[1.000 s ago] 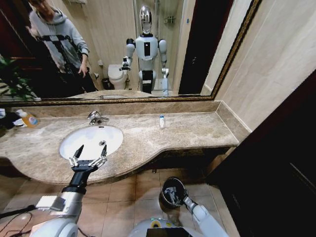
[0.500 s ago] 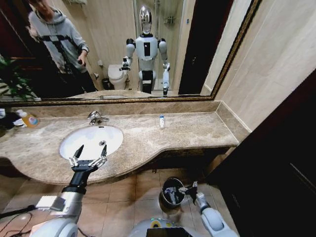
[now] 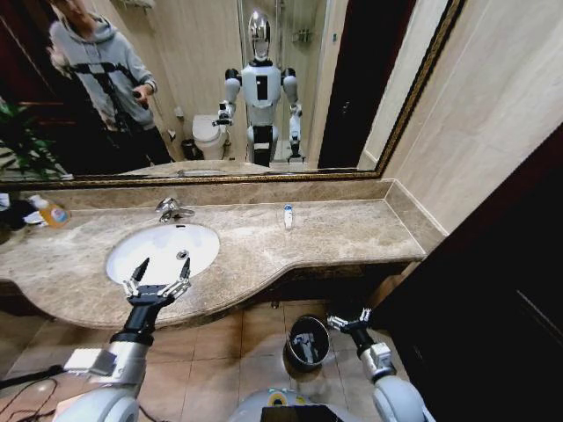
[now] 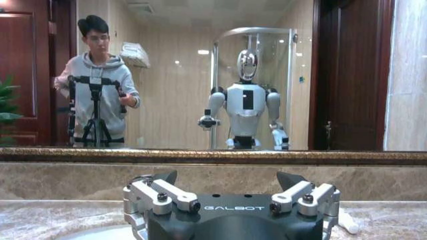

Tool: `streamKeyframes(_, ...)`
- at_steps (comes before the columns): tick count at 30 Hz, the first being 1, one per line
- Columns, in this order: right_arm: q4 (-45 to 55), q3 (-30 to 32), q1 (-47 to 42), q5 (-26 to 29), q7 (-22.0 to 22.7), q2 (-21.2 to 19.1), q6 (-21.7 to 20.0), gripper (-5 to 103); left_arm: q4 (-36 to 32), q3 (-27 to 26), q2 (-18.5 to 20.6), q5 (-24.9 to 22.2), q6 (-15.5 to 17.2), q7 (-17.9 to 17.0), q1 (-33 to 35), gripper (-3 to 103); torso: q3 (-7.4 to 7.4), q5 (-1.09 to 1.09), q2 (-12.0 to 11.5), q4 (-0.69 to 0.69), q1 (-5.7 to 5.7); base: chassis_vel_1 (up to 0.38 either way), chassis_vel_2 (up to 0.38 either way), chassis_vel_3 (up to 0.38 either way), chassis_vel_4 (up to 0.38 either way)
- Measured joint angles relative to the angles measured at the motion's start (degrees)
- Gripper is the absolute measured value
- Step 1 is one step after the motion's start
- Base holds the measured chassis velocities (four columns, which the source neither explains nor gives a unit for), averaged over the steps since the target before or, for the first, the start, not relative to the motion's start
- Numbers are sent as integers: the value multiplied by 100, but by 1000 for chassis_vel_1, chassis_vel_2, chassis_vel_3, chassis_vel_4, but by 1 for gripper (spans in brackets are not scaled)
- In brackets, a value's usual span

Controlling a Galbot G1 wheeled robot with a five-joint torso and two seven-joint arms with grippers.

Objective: Pick up the trash from the sink and place it in the trash bin.

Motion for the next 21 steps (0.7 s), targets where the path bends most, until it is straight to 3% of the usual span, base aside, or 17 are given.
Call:
streamKeyframes(6, 45, -168, 771, 119, -18, -44, -298, 100, 0, 0, 0, 0, 0, 1, -1, 100, 0, 1, 0, 2, 0, 0, 0, 0, 0)
streamKeyframes(11, -188, -457, 1727, 206, -35, -98, -783, 100, 0, 0, 0, 0, 0, 0, 0, 100, 1, 1, -1, 1, 1, 0, 0, 0, 0)
streamKeyframes(21, -1446, -1274, 3664, 300, 63, 127, -1232, 100, 0, 0, 0, 0, 0, 0, -1, 100, 1, 0, -1, 1, 1, 0, 0, 0, 0)
